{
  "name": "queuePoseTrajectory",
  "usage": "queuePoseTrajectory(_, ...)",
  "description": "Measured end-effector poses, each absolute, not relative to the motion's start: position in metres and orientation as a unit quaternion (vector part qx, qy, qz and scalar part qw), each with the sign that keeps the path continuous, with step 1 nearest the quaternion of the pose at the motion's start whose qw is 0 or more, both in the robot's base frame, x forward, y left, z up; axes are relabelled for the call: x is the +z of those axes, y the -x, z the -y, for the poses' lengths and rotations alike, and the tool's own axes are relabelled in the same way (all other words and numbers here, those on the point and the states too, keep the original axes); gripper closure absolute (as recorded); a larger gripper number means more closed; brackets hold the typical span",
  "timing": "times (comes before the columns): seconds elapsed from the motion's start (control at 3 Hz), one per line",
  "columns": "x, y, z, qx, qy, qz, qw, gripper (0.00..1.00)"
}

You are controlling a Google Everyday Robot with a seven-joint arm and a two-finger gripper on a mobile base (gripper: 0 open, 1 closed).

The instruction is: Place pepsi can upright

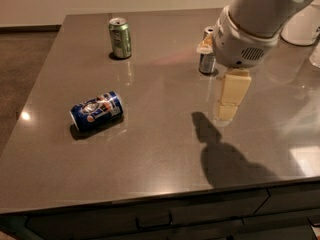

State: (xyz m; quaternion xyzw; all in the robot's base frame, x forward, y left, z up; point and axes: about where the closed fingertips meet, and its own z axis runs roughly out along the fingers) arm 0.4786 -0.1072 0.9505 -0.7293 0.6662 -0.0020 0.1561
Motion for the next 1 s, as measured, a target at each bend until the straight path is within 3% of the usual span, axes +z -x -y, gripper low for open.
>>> queuePoseTrajectory(1.0, 0.913, -0.499, -0.012, 0.028, 0.801, -0.584, 0.129, 0.00)
